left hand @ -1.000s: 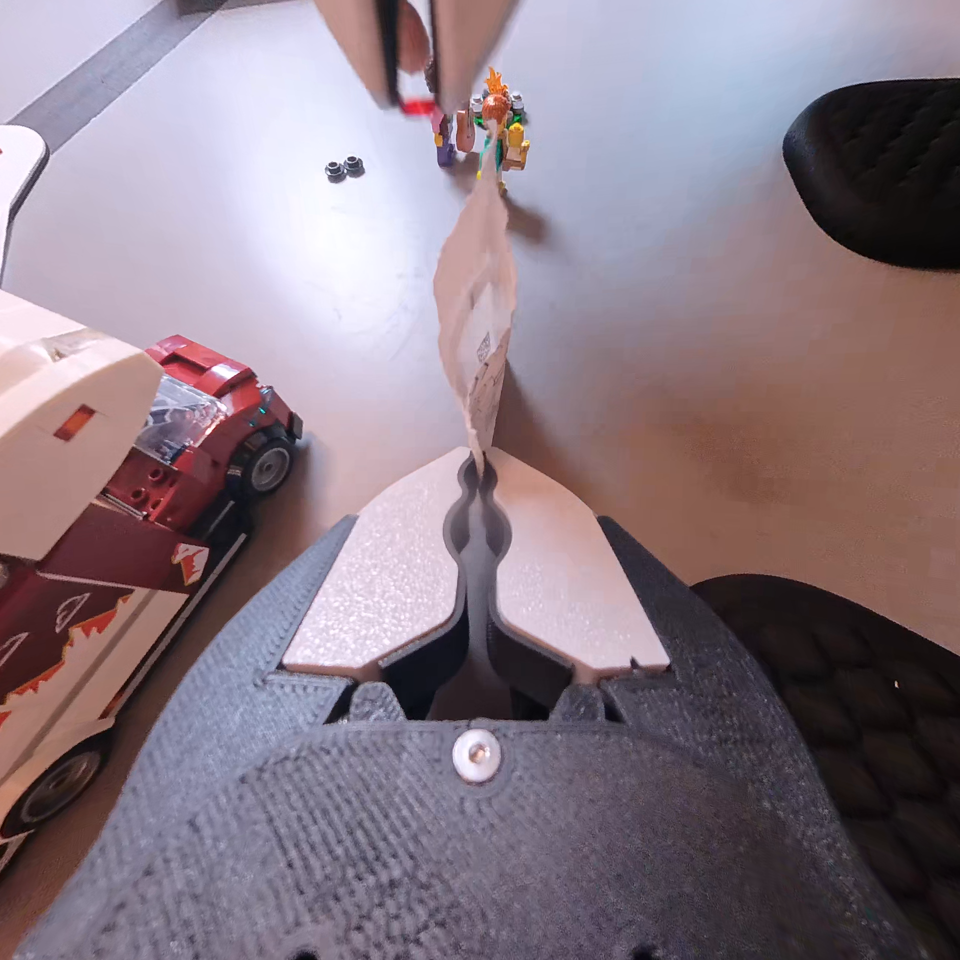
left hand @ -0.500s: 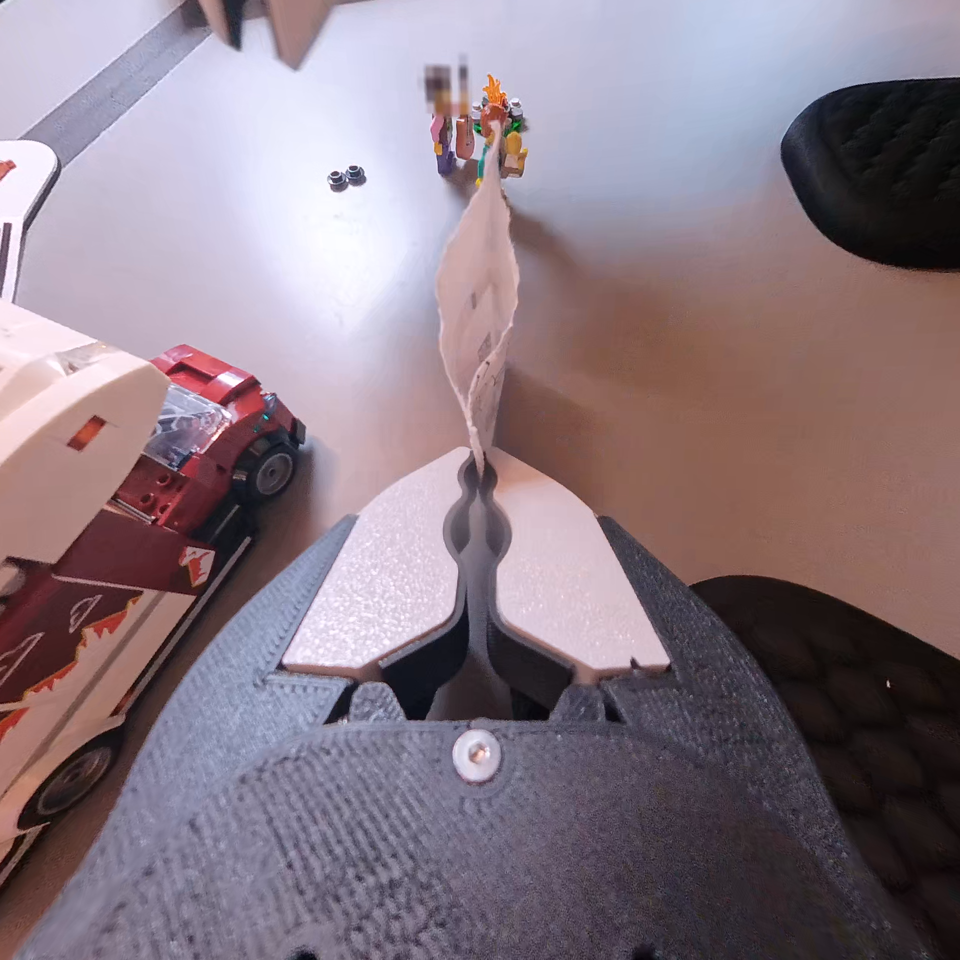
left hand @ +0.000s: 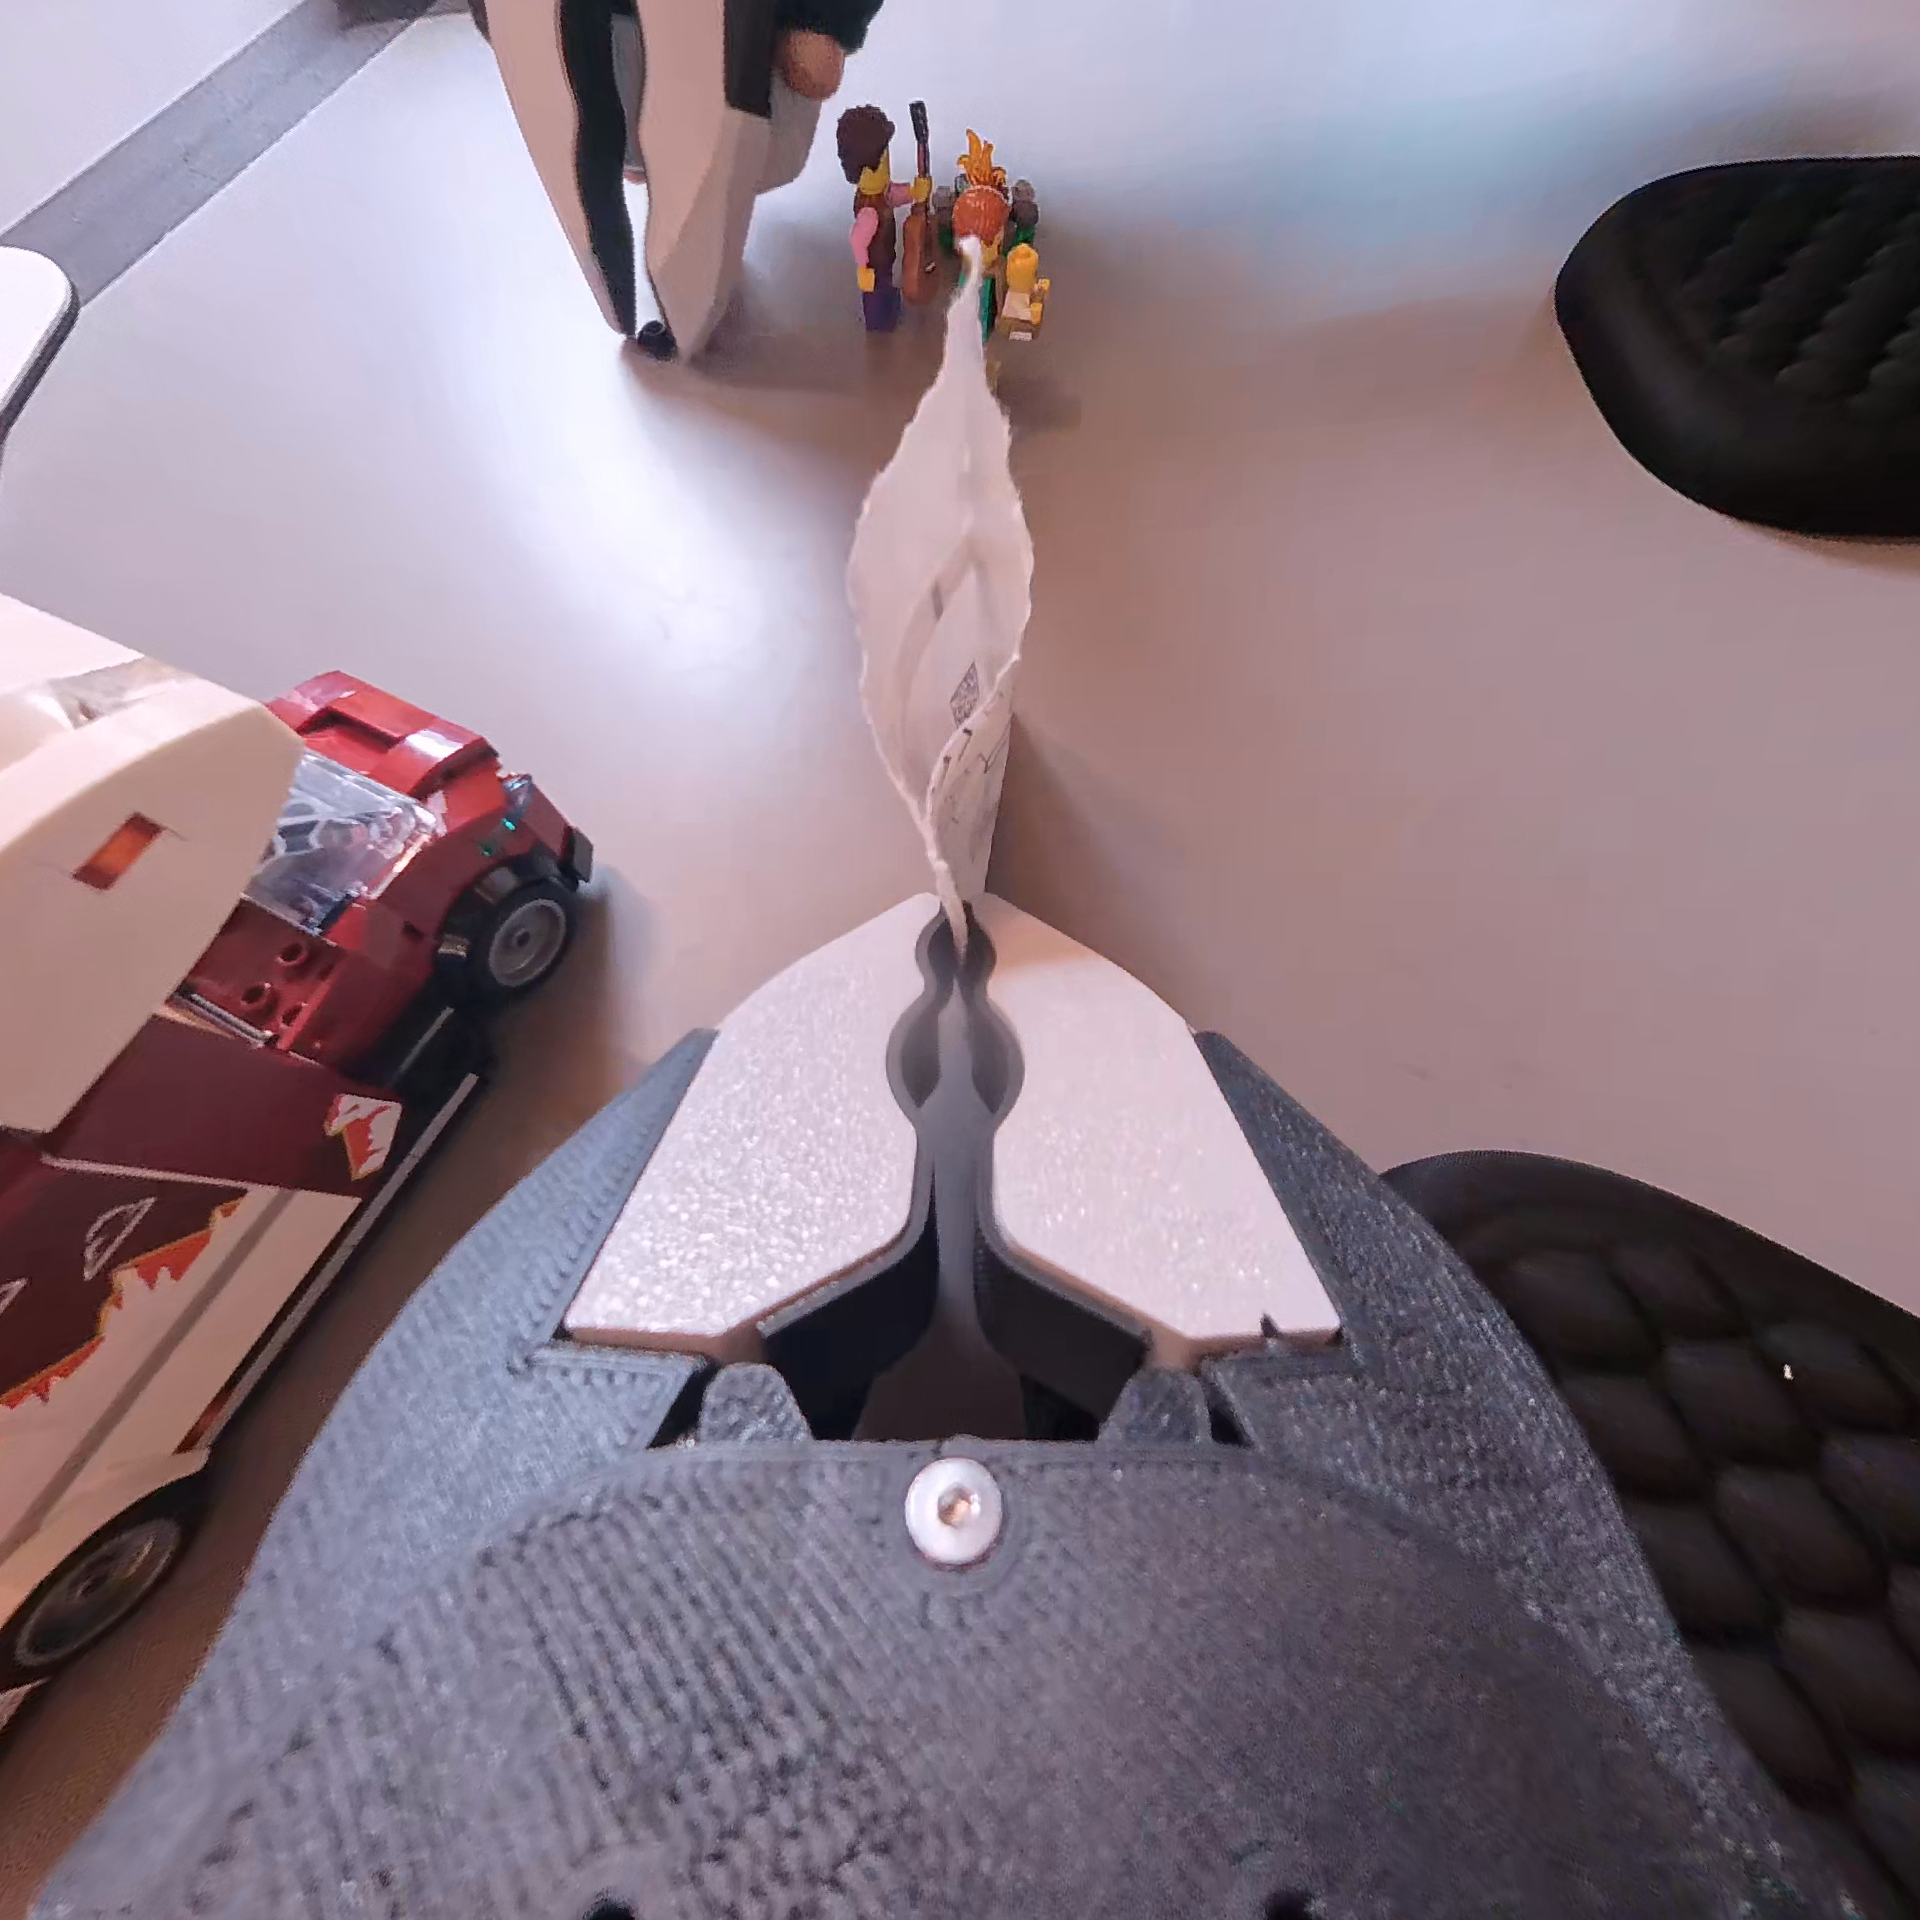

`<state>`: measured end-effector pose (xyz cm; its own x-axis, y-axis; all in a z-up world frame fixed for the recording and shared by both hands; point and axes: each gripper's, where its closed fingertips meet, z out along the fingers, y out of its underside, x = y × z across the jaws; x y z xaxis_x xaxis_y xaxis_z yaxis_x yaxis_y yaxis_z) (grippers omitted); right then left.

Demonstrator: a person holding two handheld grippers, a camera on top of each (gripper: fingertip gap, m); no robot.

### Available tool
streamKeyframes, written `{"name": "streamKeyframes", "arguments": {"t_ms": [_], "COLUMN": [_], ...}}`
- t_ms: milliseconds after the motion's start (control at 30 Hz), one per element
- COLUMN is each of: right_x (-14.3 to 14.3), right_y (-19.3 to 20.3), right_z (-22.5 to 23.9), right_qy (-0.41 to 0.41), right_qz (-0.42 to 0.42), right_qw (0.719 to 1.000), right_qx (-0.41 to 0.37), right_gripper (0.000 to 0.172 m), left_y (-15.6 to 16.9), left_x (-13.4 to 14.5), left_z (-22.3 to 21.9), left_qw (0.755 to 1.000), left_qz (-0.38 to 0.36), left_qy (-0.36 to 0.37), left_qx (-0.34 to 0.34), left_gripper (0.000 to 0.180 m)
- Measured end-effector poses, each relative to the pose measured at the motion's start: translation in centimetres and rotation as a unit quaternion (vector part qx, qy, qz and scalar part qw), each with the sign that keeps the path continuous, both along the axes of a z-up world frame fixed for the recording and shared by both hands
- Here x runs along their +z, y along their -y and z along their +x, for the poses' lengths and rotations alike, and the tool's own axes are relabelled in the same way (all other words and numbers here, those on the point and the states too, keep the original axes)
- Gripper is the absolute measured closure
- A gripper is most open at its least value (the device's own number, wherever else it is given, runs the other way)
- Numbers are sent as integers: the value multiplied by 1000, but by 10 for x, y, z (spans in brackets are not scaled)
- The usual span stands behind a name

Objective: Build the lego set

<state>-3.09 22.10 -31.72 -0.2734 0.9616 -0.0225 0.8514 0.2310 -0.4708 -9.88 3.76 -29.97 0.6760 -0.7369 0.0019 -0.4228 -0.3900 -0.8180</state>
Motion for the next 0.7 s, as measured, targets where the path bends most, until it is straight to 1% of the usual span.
{"name": "streamKeyframes", "arguments": {"t_ms": [133, 200, 267, 333, 367, 400, 467, 533, 600, 700], "right_x": [2, 20, 54, 87, 98, 103, 95, 85, 81, 93], "right_y": [1, 17, 52, 99, 121, 138, 158, 168, 168, 158], "right_z": [-2, -14, -32, -46, -51, -56, -60, -61, -61, -58], "right_qy": [3, -33, -96, -149, -164, -170, -153, -133, -129, -150], "right_qz": [0, -20, -52, -90, -99, -97, -72, -70, -69, -83], "right_qw": [1000, 999, 992, 978, 971, 967, 965, 965, 965, 966], "right_qx": [3, 17, 57, 113, 140, 163, 199, 217, 216, 194], "right_gripper": [162, 162, 162, 162, 162, 162, 160, 156, 154, 151], "left_y": [-1, -1, -1, -1, -1, -1, 0, -1, -1, -1], "left_x": [0, 0, 0, 0, 0, 0, 1, 1, 1, 2], "left_z": [-2, -3, -3, -2, -2, -1, -1, -2, -3, -4], "left_qw": [1000, 1000, 1000, 1000, 1000, 1000, 1000, 1000, 1000, 1000], "left_qz": [1, 0, 0, -1, -1, -1, 1, 2, 3, 4], "left_qy": [-2, -2, -2, -1, 0, -1, -3, -6, -7, -7], "left_qx": [3, 5, 5, 4, 4, 3, 3, 5, 6, 7], "left_gripper": [180, 180, 180, 180, 180, 180, 180, 180, 180, 180]}}
